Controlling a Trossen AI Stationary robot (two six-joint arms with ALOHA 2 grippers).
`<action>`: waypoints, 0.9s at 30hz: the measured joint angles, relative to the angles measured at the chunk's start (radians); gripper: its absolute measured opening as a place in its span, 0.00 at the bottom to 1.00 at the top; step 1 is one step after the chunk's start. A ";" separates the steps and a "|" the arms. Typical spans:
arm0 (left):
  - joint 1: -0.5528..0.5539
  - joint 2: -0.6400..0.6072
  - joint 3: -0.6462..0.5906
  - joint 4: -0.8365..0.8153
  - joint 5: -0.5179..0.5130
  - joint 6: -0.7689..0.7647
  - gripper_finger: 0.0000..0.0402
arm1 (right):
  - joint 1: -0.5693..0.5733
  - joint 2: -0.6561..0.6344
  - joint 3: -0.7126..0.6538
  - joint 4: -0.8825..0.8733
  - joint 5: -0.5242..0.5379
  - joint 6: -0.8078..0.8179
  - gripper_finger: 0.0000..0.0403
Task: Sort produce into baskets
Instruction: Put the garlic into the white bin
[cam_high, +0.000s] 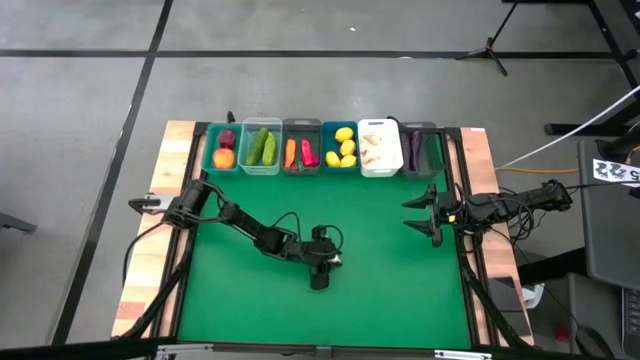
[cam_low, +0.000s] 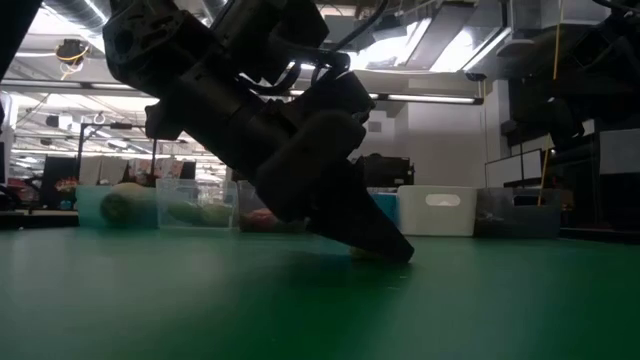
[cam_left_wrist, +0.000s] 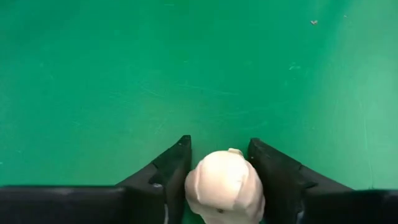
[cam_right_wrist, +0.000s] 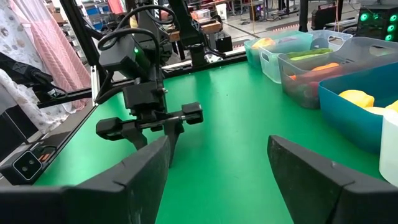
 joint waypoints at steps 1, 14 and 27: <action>0.000 0.000 0.000 0.003 0.000 -0.001 0.37 | 0.000 0.000 0.000 0.000 0.000 0.000 0.67; 0.094 -0.052 0.047 0.125 -0.037 0.019 0.31 | 0.000 0.000 0.000 0.000 0.000 0.000 0.67; 0.391 -0.051 0.241 0.141 -0.053 0.112 0.31 | 0.000 0.000 0.000 0.000 0.000 0.000 0.67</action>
